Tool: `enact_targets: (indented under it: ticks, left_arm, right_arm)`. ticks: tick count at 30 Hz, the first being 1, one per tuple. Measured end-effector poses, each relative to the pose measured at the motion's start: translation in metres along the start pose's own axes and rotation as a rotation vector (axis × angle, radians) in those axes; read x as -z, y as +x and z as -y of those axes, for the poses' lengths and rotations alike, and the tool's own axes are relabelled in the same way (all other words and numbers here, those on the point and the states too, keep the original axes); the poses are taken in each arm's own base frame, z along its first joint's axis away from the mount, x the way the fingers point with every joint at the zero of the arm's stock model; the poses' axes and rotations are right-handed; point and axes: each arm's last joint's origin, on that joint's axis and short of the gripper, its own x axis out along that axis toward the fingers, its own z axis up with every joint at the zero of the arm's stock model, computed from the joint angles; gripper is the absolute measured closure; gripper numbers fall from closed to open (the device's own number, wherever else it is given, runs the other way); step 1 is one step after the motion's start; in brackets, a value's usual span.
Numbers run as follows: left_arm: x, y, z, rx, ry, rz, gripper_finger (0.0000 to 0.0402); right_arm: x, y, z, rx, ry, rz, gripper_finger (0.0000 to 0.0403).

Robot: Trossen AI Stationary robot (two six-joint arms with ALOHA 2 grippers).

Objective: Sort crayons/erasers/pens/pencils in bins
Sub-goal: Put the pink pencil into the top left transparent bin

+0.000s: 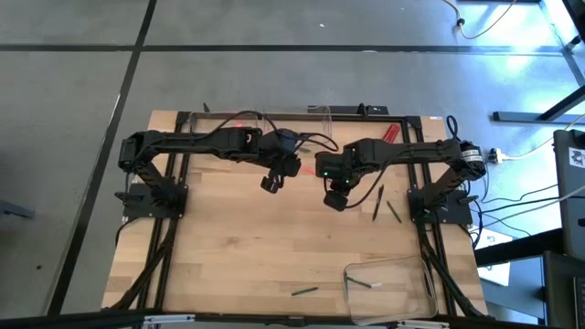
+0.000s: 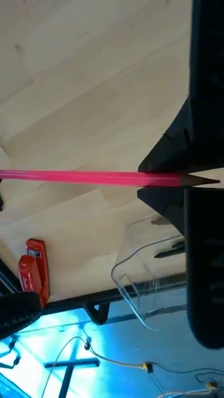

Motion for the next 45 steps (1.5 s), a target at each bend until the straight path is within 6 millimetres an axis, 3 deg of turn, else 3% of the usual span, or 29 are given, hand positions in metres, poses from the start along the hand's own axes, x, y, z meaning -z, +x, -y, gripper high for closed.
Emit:
enact_targets:
  ticks: [10,20,24,31,36,40,45]
  left_arm:
    - [0.007,-0.001,0.002,-0.007,-0.024,-0.093,0.0395]
    - [0.038,-0.008,0.001,-0.026,-0.142,-0.392,0.0396]
    - [0.052,-0.023,-0.008,-0.075,-0.242,-0.459,0.0395]
    - [0.076,-0.075,-0.019,-0.204,-0.465,-0.497,0.0396]
    - [0.095,-0.101,-0.018,-0.26,-0.646,-0.578,0.0395]
    - [0.113,-0.11,-0.015,-0.283,-0.774,-0.675,0.0395]
    - [0.138,-0.104,-0.003,-0.28,-0.863,-0.777,0.0395]
  right_arm:
    - [0.0,0.0,0.001,-0.026,0.005,-0.016,0.0254]
    - [0.011,-0.001,0.006,0.03,-0.023,-0.125,0.0248]
    - [0.011,-0.001,0.007,0.062,-0.035,-0.116,0.0248]
    - [0.009,-0.001,0.013,0.081,-0.083,-0.109,0.0247]
    - [0.004,-0.001,0.02,0.079,-0.091,-0.094,0.0247]
    - [0.0,-0.001,0.025,0.075,-0.109,-0.079,0.0247]
    - [-0.002,0.0,0.029,0.09,-0.132,-0.071,0.0247]
